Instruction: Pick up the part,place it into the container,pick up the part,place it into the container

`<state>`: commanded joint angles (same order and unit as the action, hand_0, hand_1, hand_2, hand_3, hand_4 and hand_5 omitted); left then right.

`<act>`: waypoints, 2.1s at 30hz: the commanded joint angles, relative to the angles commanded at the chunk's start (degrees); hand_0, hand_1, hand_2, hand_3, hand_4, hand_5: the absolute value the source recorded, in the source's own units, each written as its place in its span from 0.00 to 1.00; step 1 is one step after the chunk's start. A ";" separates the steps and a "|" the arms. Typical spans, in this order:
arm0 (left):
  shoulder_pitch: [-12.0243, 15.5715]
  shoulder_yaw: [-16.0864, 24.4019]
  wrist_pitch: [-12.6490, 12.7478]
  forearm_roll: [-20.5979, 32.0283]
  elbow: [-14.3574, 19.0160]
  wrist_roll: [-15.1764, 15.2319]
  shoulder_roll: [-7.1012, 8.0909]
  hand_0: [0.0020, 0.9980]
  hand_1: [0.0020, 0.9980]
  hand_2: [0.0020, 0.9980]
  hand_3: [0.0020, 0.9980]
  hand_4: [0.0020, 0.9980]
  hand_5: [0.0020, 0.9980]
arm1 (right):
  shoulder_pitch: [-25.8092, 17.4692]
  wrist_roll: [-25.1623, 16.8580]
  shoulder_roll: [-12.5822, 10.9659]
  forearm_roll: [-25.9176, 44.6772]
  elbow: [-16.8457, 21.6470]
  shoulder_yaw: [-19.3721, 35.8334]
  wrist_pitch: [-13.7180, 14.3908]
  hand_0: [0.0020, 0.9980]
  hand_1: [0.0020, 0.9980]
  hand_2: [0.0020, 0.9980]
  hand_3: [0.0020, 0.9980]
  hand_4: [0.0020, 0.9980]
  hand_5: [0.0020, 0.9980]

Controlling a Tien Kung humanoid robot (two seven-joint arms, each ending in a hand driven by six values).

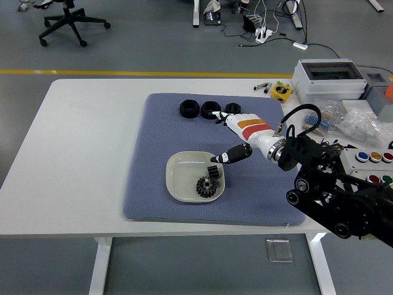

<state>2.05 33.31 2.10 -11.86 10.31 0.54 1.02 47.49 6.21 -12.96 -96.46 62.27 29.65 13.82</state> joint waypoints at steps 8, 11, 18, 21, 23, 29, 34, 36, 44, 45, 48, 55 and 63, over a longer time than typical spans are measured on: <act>0.00 0.49 0.02 -0.53 0.00 -0.06 -0.04 0.86 0.83 0.86 0.63 0.57 0.78 | -4.22 -5.40 -4.52 18.66 3.03 4.27 6.74 0.71 0.73 0.79 0.89 1.00 0.41; 0.06 0.50 0.03 -0.63 0.00 -0.07 -0.05 0.86 0.83 0.86 0.63 0.57 0.78 | -5.93 -9.41 -5.86 26.11 5.64 5.78 8.16 0.71 0.73 0.79 0.83 0.95 0.50; -0.03 0.35 0.04 -0.35 0.00 0.04 -0.07 0.86 0.83 0.86 0.63 0.57 0.78 | -10.78 -16.94 -8.18 42.87 11.97 10.51 5.91 0.71 0.72 0.77 0.79 0.95 0.61; -0.07 0.60 0.07 -0.51 0.00 0.04 -0.13 0.86 0.83 0.86 0.62 0.57 0.78 | -13.08 -18.31 -8.63 49.95 14.09 12.54 4.66 0.75 0.76 0.81 0.91 1.00 0.78; -0.10 0.64 0.09 -0.47 0.00 0.06 -0.16 0.86 0.83 0.86 0.62 0.57 0.78 | -14.61 -18.79 -8.65 55.16 15.35 13.89 3.99 0.75 0.76 0.81 0.91 1.00 0.78; -0.14 0.61 0.11 -0.38 0.00 0.07 -0.20 0.86 0.84 0.86 0.62 0.57 0.78 | -18.27 -19.47 -7.74 69.31 17.54 17.06 3.67 0.80 0.81 0.85 0.93 1.00 0.83; -0.20 0.63 0.10 -0.34 0.00 0.13 -0.24 0.86 0.83 0.86 0.62 0.57 0.78 | -20.92 -19.61 -6.76 81.01 18.01 19.60 4.29 0.84 0.82 0.86 0.93 1.00 0.85; -0.23 0.53 0.09 -0.25 0.00 0.18 -0.24 0.86 0.83 0.86 0.62 0.57 0.78 | -21.71 -19.56 -6.40 81.31 17.97 20.61 4.55 0.84 0.82 0.86 0.93 1.00 0.85; -0.34 0.49 0.11 -0.14 0.00 0.21 -0.32 0.86 0.84 0.86 0.62 0.57 0.78 | -24.14 -18.21 -5.64 73.58 17.17 24.71 5.86 0.85 0.83 0.86 0.91 1.00 0.88; -0.35 0.31 0.06 0.00 0.00 0.17 -0.29 0.86 0.84 0.86 0.62 0.57 0.78 | -24.24 -17.39 -5.71 72.18 16.73 25.18 5.98 0.84 0.82 0.85 0.90 1.00 0.89; -0.39 0.08 0.00 0.03 0.00 0.08 -0.22 0.86 0.84 0.86 0.62 0.57 0.78 | -24.45 -14.50 -6.21 66.96 15.32 26.44 6.00 0.84 0.82 0.85 0.90 1.00 0.89; -0.35 0.23 0.08 0.01 0.00 0.15 -0.26 0.86 0.84 0.86 0.62 0.56 0.78 | -25.56 -12.06 -6.93 66.32 14.34 28.38 5.33 0.85 0.82 0.85 0.89 1.00 0.89; -0.29 0.20 0.09 -0.05 0.00 0.12 -0.27 0.86 0.84 0.86 0.62 0.56 0.78 | -26.39 -11.64 -6.86 67.31 14.37 29.45 5.77 0.85 0.82 0.84 0.88 1.00 0.89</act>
<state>1.75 33.51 2.19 -11.91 10.31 0.66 0.75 21.10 -5.43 -19.82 -29.15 76.64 59.10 19.59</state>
